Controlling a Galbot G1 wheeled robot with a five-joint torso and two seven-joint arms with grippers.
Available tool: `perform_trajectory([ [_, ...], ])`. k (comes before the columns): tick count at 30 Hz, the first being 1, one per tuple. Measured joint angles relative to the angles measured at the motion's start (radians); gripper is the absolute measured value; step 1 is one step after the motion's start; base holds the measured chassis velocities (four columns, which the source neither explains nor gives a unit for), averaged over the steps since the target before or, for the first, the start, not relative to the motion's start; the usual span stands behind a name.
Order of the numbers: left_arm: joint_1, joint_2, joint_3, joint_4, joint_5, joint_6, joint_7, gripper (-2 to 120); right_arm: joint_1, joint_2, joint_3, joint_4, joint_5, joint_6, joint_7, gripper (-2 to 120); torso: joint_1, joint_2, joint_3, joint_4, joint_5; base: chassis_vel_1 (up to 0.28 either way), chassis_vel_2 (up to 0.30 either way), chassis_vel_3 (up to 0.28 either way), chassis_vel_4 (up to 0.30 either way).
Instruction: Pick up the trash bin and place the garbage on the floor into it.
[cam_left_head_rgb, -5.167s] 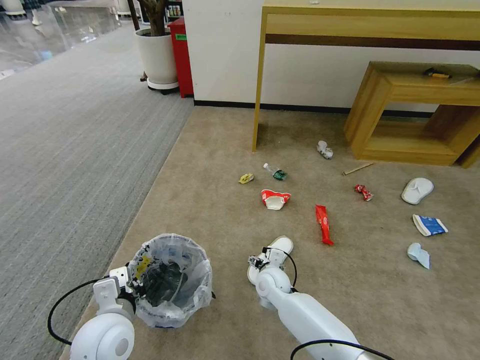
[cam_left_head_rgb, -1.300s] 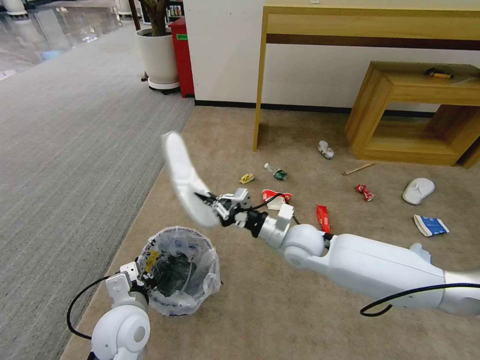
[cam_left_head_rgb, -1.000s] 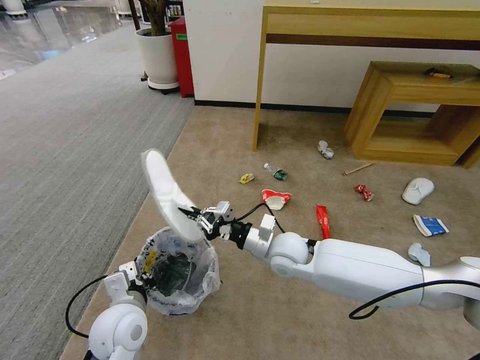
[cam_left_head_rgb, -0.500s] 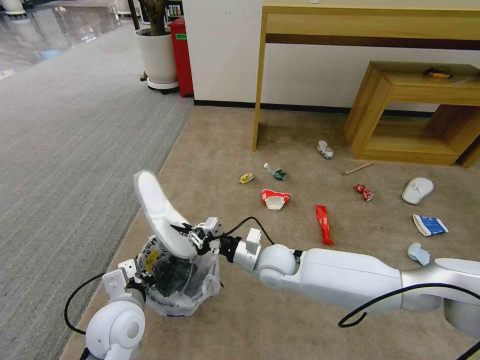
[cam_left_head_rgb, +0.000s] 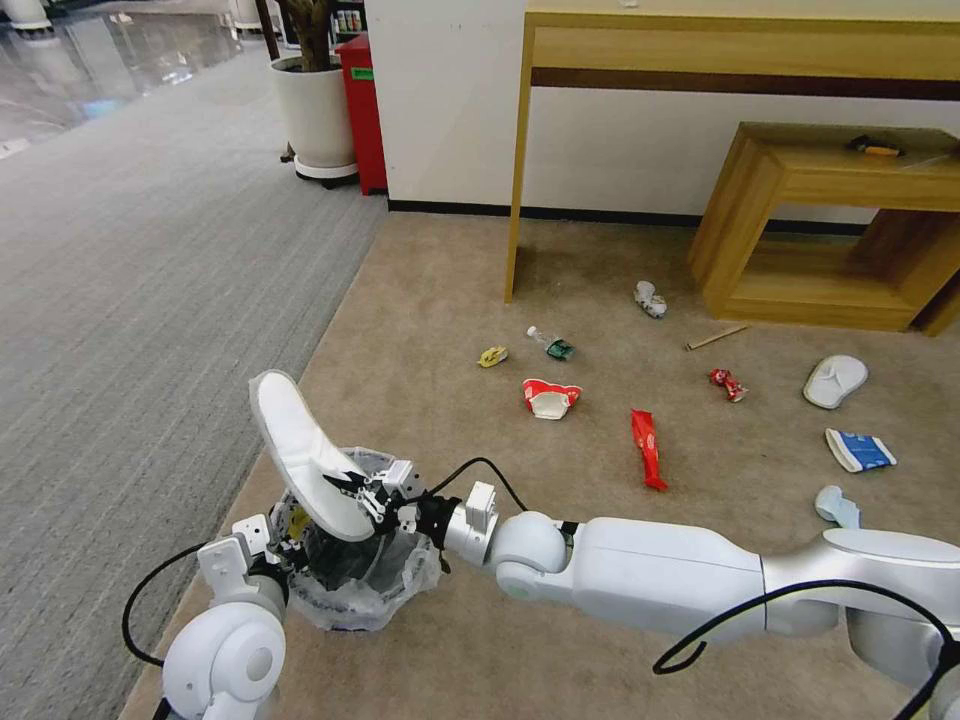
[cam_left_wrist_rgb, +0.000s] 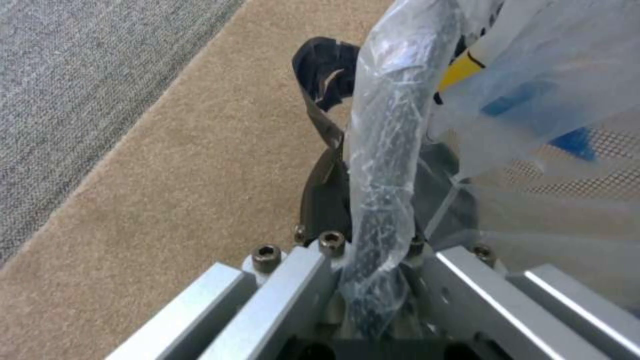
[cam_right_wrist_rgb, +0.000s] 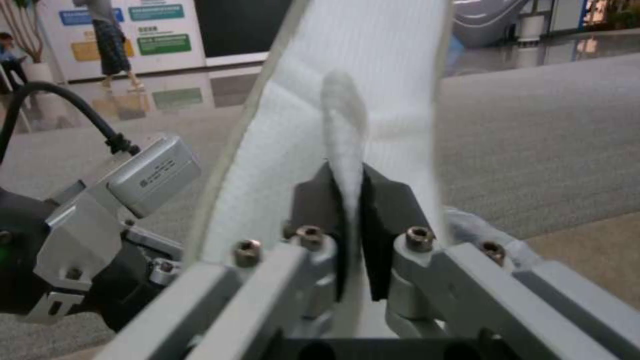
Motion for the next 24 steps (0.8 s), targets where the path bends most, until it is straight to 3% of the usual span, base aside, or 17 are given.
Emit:
perform_trajectory([
  [2, -0.001, -0.004, 0.001, 0.005, 0.001, 0.000, 0.000, 0, 0.001, -0.010, 0.006, 0.003, 0.000, -0.003, -0.001, 24, 0.000, 0.000, 0.000, 0.0000, 0.0001, 0.000, 0.000, 0.000, 0.000],
  [15, -0.013, -0.007, 0.005, 0.030, 0.004, -0.002, 0.001, 0, 0.013, -0.034, 0.042, 0.016, 0.001, -0.005, -0.006, 66, 0.000, 0.000, 0.000, 0.0000, 0.0000, 0.000, 0.000, 0.000, 0.000],
  [18, -0.018, -0.006, 0.006, 0.035, 0.004, -0.002, 0.001, 0, 0.013, -0.037, 0.068, 0.015, 0.004, -0.004, -0.006, 82, 0.000, 0.000, 0.000, 0.0000, 0.0000, 0.000, 0.000, 0.000, 0.000],
  [24, -0.018, -0.003, 0.005, 0.043, 0.001, -0.003, 0.000, 0, 0.013, -0.042, 0.111, 0.013, 0.008, -0.004, -0.006, 97, 0.000, 0.000, 0.000, 0.0000, 0.0000, 0.000, 0.000, 0.000, 0.000],
])
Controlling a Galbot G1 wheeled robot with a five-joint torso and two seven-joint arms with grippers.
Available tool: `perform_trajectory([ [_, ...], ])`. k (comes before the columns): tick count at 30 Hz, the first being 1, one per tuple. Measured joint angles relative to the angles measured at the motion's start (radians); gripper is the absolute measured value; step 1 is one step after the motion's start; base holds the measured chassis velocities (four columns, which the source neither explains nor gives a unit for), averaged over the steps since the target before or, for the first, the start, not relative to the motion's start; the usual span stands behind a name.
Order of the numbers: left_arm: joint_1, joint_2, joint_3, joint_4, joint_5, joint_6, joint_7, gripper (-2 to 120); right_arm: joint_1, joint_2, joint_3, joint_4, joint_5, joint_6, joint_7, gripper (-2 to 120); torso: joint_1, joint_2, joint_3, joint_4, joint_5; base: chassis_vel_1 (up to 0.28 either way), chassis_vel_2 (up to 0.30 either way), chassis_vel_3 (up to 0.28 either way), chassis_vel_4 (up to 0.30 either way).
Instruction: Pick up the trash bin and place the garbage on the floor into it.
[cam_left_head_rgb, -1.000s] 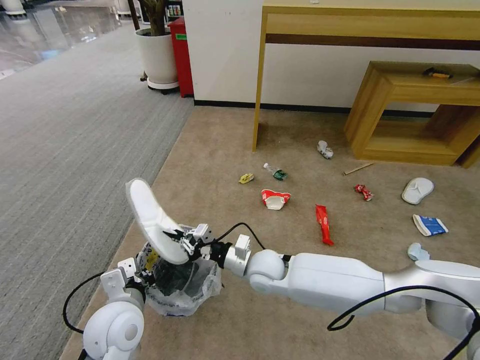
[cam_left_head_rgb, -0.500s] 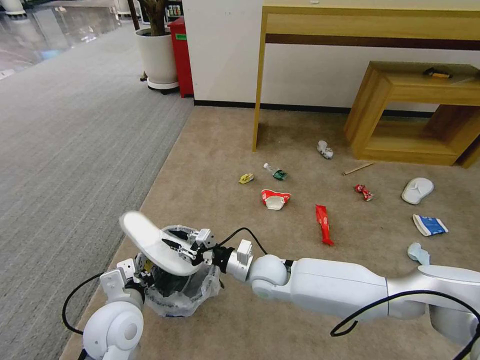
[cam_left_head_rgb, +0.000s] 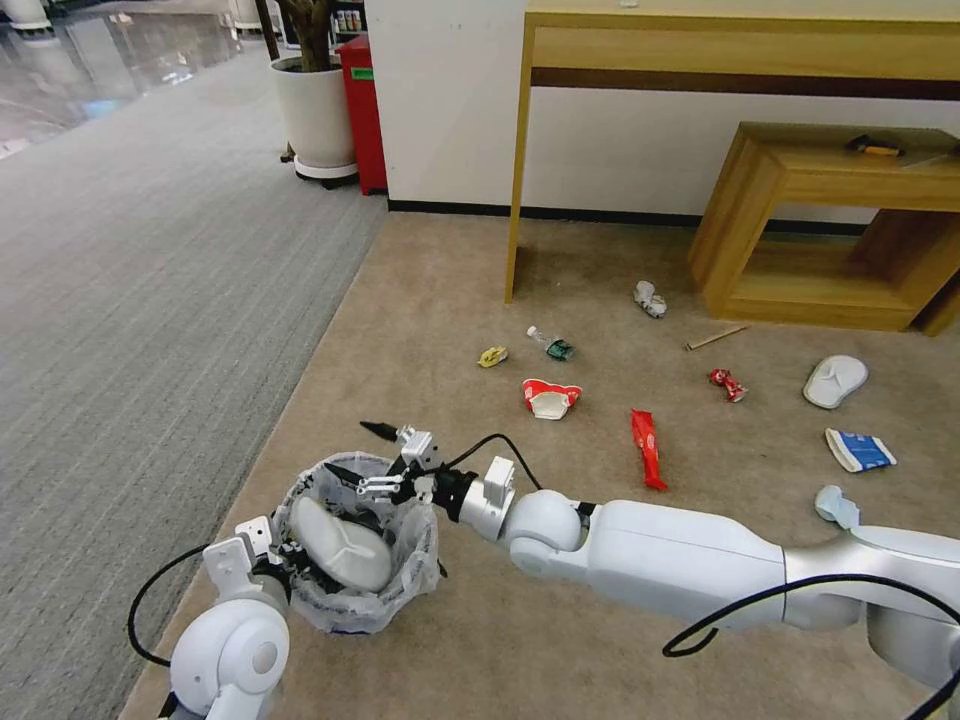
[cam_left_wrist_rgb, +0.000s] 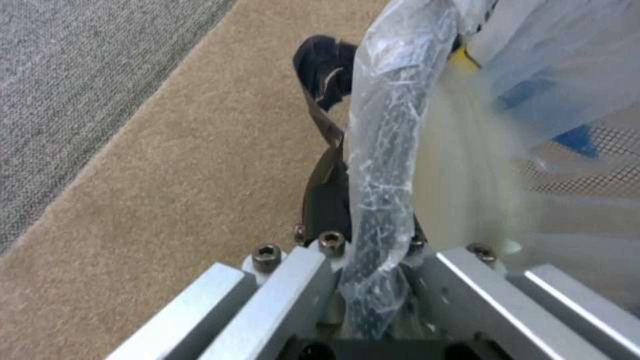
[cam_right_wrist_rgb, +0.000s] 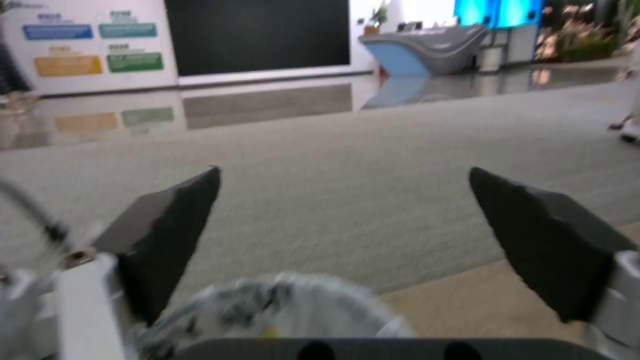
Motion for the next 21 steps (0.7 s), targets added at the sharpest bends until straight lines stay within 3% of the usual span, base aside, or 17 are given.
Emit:
perform_trajectory([
  [4, 0.005, 0.011, -0.005, 0.005, 0.000, -0.003, 0.005, 0, 0.002, -0.034, 0.090, 0.005, 0.022, -0.014, 0.023, 100, 0.000, 0.000, 0.000, 0.0003, 0.0000, 0.000, 0.000, 0.000, 0.000],
  [12, 0.010, 0.045, -0.010, 0.005, -0.005, -0.005, 0.007, 0, -0.077, -0.179, 0.303, 0.064, 0.038, -0.083, 0.117, 100, 0.000, 0.000, 0.000, 0.0000, 0.0001, 0.000, 0.000, 0.000, 0.000],
  [14, 0.008, 0.052, -0.010, 0.007, -0.008, -0.005, 0.007, 0, -0.150, -0.225, 0.389, 0.083, 0.038, -0.096, 0.136, 100, 0.000, 0.000, 0.000, 0.0000, 0.0002, 0.000, 0.000, 0.000, 0.000],
  [15, 0.005, 0.058, -0.008, 0.010, -0.010, -0.005, 0.007, 0, -0.239, -0.274, 0.479, 0.103, 0.037, -0.111, 0.154, 100, 0.000, 0.000, 0.000, -0.0006, 0.0006, 0.000, 0.000, 0.000, 0.000],
  [17, 0.004, 0.060, -0.006, 0.011, -0.010, -0.006, 0.007, 0, -0.278, -0.295, 0.522, 0.113, 0.034, -0.118, 0.163, 100, 0.000, 0.000, 0.000, -0.0002, 0.0009, 0.000, 0.000, 0.000, 0.000],
  [19, -0.001, 0.063, -0.001, 0.013, -0.013, -0.006, 0.006, 0, -0.400, -0.354, 0.659, 0.132, 0.020, -0.130, 0.183, 100, 0.000, 0.000, 0.000, -0.0001, 0.0000, 0.000, 0.000, 0.000, 0.000],
  [21, -0.002, 0.063, 0.000, 0.014, -0.014, -0.006, 0.006, 0, -0.433, -0.365, 0.693, 0.135, 0.016, -0.133, 0.188, 100, 0.000, 0.000, 0.000, -0.0002, 0.0002, 0.000, 0.000, 0.000, 0.000],
])
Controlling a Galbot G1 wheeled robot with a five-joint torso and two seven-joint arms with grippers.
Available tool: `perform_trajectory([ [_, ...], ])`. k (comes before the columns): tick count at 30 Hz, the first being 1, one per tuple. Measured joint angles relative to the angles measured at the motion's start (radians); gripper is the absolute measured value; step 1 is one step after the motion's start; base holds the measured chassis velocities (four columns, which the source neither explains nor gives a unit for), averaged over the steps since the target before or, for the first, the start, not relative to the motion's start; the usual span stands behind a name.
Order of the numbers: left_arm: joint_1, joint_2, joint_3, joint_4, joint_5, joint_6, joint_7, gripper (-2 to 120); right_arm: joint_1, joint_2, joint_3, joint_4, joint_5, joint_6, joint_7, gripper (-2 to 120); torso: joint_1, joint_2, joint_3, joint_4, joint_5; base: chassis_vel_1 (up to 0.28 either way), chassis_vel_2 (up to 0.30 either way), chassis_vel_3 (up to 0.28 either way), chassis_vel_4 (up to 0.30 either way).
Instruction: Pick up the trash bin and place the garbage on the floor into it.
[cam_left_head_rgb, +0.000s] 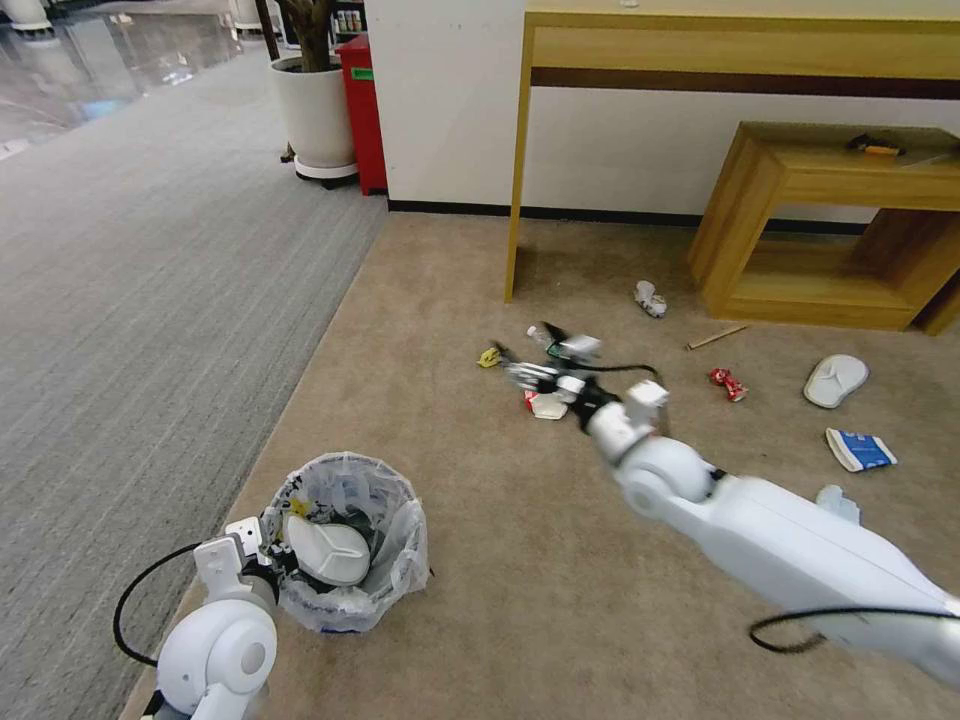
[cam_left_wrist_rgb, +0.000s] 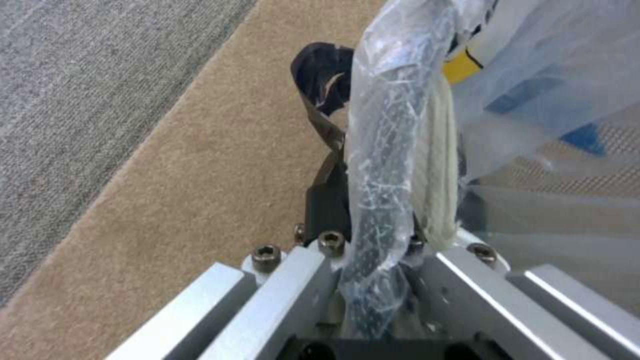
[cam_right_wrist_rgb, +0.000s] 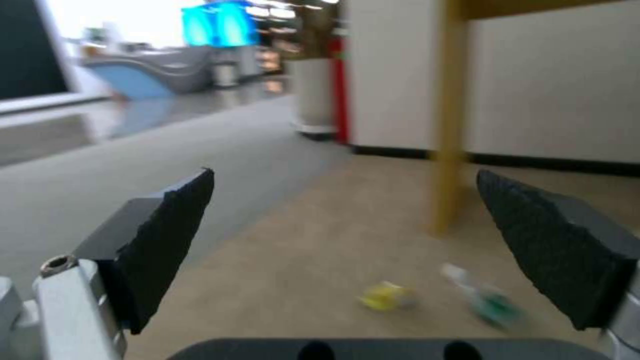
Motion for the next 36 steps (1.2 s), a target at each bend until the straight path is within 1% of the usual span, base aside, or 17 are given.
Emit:
perform_trajectory([
  [1, -0.002, 0.001, 0.002, 0.001, 0.000, 0.000, -0.002, 0, -0.075, -0.022, 0.070, 0.003, -0.006, -0.004, 0.008, 100, 0.000, 0.000, 0.000, -0.0002, 0.0006, 0.000, 0.000, 0.000, 0.000],
  [2, -0.002, 0.001, 0.005, 0.002, 0.000, 0.000, -0.002, 0, -0.140, -0.034, 0.128, 0.007, -0.011, -0.010, 0.018, 100, 0.000, 0.000, 0.000, 0.0003, 0.0005, 0.000, 0.000, 0.000, 0.000],
  [3, -0.002, 0.001, 0.006, 0.002, 0.000, 0.000, -0.002, 0, -0.201, -0.043, 0.178, 0.007, -0.013, -0.012, 0.037, 100, 0.000, 0.000, 0.000, 0.0000, 0.0003, 0.000, 0.000, 0.000, 0.000],
  [4, -0.002, 0.001, 0.006, 0.002, 0.000, 0.000, -0.002, 0, -0.201, -0.043, 0.178, 0.007, -0.013, -0.012, 0.037, 100, 0.000, 0.000, 0.000, 0.0000, 0.0003, 0.000, 0.000, 0.000, 0.000],
  [7, -0.004, 0.002, 0.010, 0.004, 0.001, -0.001, 0.002, 0, -0.321, -0.047, 0.298, -0.019, -0.042, -0.012, 0.069, 100, 0.000, 0.000, 0.000, 0.0002, 0.0000, 0.000, 0.000, 0.000, 0.000],
  [8, -0.004, 0.002, 0.010, 0.004, 0.001, -0.001, 0.002, 0, -0.321, -0.047, 0.298, -0.019, -0.042, -0.012, 0.069, 100, 0.000, 0.000, 0.000, 0.0002, 0.0000, 0.000, 0.000, 0.000, 0.000],
  [9, -0.005, 0.003, 0.010, 0.005, 0.000, -0.001, 0.003, 0, -0.347, -0.046, 0.324, -0.028, -0.054, 0.000, 0.072, 100, 0.000, 0.000, 0.000, 0.0002, 0.0001, 0.000, 0.000, 0.000, 0.000],
  [11, -0.005, 0.006, 0.010, 0.006, 0.000, -0.003, 0.008, 0, -0.400, -0.041, 0.380, -0.043, -0.099, 0.024, 0.077, 100, 0.000, 0.000, 0.000, 0.0004, 0.0001, 0.000, 0.000, 0.000, 0.000],
  [12, -0.005, 0.006, 0.010, 0.006, 0.000, -0.003, 0.008, 0, -0.400, -0.041, 0.380, -0.043, -0.099, 0.024, 0.077, 100, 0.000, 0.000, 0.000, 0.0004, 0.0001, 0.000, 0.000, 0.000, 0.000],
  [13, -0.005, 0.008, 0.010, 0.007, 0.000, -0.005, 0.011, 0, -0.436, -0.038, 0.415, -0.049, -0.141, 0.046, 0.074, 100, 0.000, 0.000, 0.000, 0.0003, -0.0001, 0.000, 0.000, 0.000, 0.000],
  [16, -0.003, 0.015, 0.009, 0.007, -0.001, -0.008, 0.019, 0, -0.522, -0.021, 0.491, -0.049, -0.204, 0.073, 0.067, 100, 0.000, 0.000, 0.000, 0.0002, -0.0001, 0.000, 0.000, 0.000, 0.000],
  [17, -0.003, 0.015, 0.009, 0.007, -0.001, -0.008, 0.019, 0, -0.522, -0.021, 0.491, -0.049, -0.204, 0.073, 0.067, 100, 0.000, 0.000, 0.000, 0.0002, -0.0001, 0.000, 0.000, 0.000, 0.000],
  [20, -0.002, 0.027, 0.008, 0.007, -0.006, -0.009, 0.024, 0, -0.601, -0.001, 0.558, -0.047, -0.254, 0.090, 0.054, 100, 0.000, 0.000, 0.000, 0.0000, -0.0005, 0.000, 0.000, 0.000, 0.000],
  [25, -0.003, 0.032, 0.008, 0.004, -0.009, -0.009, 0.025, 0, -0.670, 0.022, 0.608, -0.052, -0.302, 0.098, 0.048, 100, 0.000, 0.000, 0.000, -0.0001, -0.0004, 0.000, 0.000, 0.000, 0.000],
  [36, 0.018, 0.034, 0.003, -0.010, -0.002, -0.015, 0.032, 0, -0.714, 0.054, 0.641, -0.049, -0.362, 0.088, 0.073, 100, 0.000, 0.000, 0.000, 0.0003, -0.0003, 0.000, 0.000, 0.000, 0.000],
])
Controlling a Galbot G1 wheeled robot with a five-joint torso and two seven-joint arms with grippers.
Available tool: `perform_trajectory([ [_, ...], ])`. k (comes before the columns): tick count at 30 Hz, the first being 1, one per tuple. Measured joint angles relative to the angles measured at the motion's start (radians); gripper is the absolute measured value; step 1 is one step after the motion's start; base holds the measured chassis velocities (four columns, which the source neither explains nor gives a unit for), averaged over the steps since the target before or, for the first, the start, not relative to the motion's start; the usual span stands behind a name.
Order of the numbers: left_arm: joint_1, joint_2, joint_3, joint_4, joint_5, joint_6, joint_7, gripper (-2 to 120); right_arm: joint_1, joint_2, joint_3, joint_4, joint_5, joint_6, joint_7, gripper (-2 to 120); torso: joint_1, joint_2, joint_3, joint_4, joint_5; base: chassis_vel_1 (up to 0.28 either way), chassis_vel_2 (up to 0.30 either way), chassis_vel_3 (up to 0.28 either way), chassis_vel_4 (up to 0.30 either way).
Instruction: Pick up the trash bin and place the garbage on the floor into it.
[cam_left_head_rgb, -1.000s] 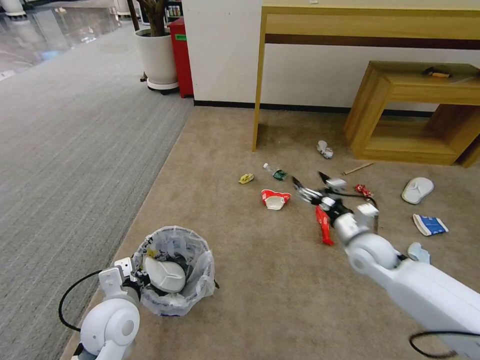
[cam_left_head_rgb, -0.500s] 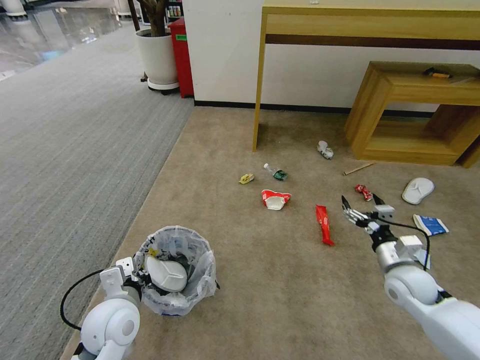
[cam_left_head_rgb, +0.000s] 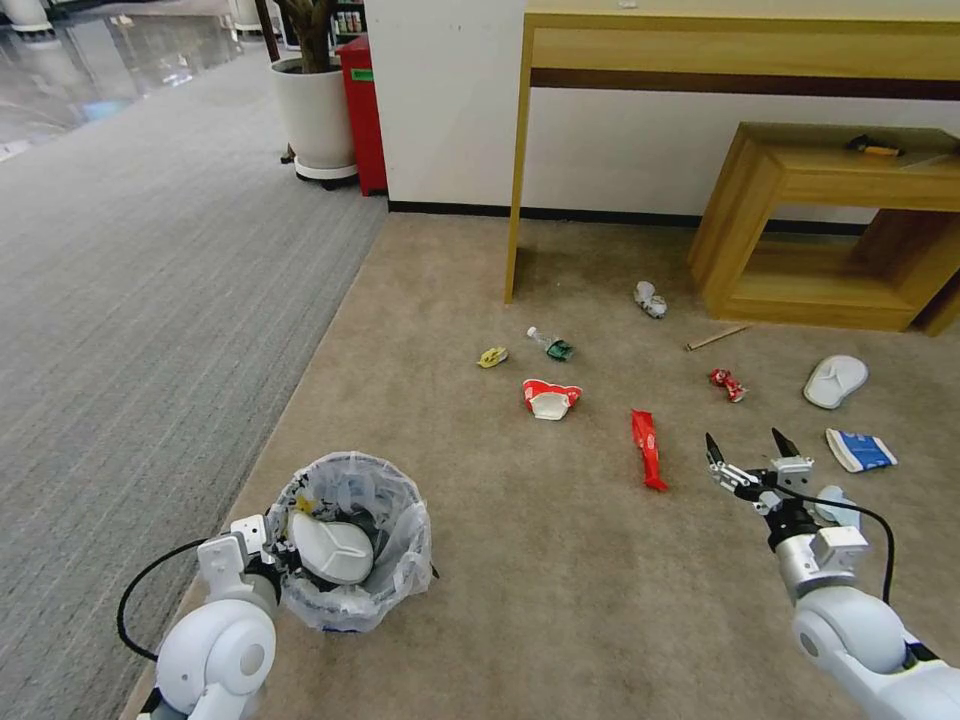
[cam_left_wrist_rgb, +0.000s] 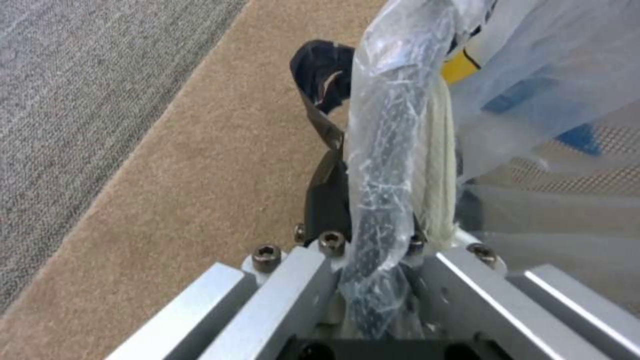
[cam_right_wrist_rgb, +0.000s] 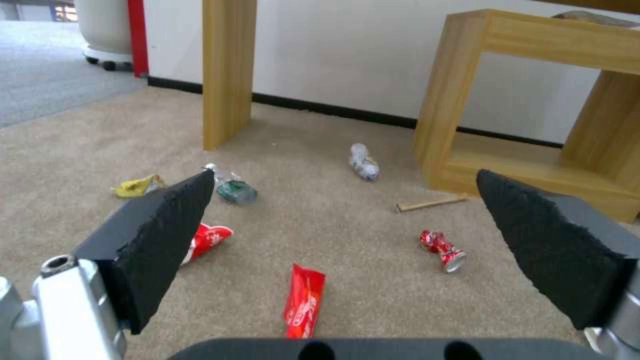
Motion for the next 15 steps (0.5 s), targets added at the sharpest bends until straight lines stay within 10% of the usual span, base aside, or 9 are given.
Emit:
perform_trajectory([
  [15, 0.016, 0.007, -0.011, -0.020, 0.003, -0.005, 0.001, 0, -0.001, 0.005, -0.006, 0.016, -0.018, -0.004, 0.010, 100, 0.000, 0.000, 0.000, 0.0002, 0.0003, -0.096, 0.098, 0.105, -0.094],
])
